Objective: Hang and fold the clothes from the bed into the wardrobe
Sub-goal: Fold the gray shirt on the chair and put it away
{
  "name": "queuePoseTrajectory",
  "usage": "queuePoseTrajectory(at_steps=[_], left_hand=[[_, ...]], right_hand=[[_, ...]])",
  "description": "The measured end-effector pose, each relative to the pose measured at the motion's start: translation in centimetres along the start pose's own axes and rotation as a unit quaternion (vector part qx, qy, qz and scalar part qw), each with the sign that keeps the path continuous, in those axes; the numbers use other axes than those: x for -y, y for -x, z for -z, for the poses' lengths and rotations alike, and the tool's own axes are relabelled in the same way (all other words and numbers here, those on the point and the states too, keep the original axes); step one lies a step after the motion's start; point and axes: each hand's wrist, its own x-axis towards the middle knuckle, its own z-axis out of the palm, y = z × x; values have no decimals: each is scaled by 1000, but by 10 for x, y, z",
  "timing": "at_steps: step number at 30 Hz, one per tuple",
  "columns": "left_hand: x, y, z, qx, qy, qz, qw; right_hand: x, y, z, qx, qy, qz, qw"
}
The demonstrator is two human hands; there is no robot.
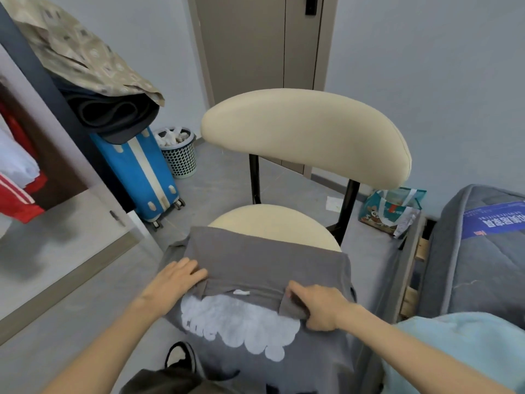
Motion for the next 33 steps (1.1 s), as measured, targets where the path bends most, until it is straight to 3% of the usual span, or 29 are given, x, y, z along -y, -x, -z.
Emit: queuePoseTrajectory(at_steps=[3, 8, 11, 14, 17, 27, 30, 33], left_hand=[[-2, 13, -4, 124, -54, -19, 991], [-1, 16, 9, 195, -41, -6, 980], [-2, 3, 16, 153, 41, 65, 985], [-10, -20, 15, 61, 62, 67, 994], [-17, -51, 17, 46, 75, 71, 994], [4, -124, 8, 181, 48, 97, 978], [10, -134, 10, 183, 45, 103, 977], [13, -139, 17, 178, -29, 109, 978]], right_hand=[[2, 9, -11, 69, 1, 31, 997], [-1, 13, 2, 146, -102, 38, 983], [-9, 9, 8, 70, -68, -25, 995], [-21, 0, 15, -114, -67, -72, 989], [-32, -18, 21, -179, -107, -93, 974], [-67, -72, 28, -101, -222, -205, 948], [-71, -77, 37, -76, -188, -208, 957], [-69, -78, 46, -65, -132, -185, 972]])
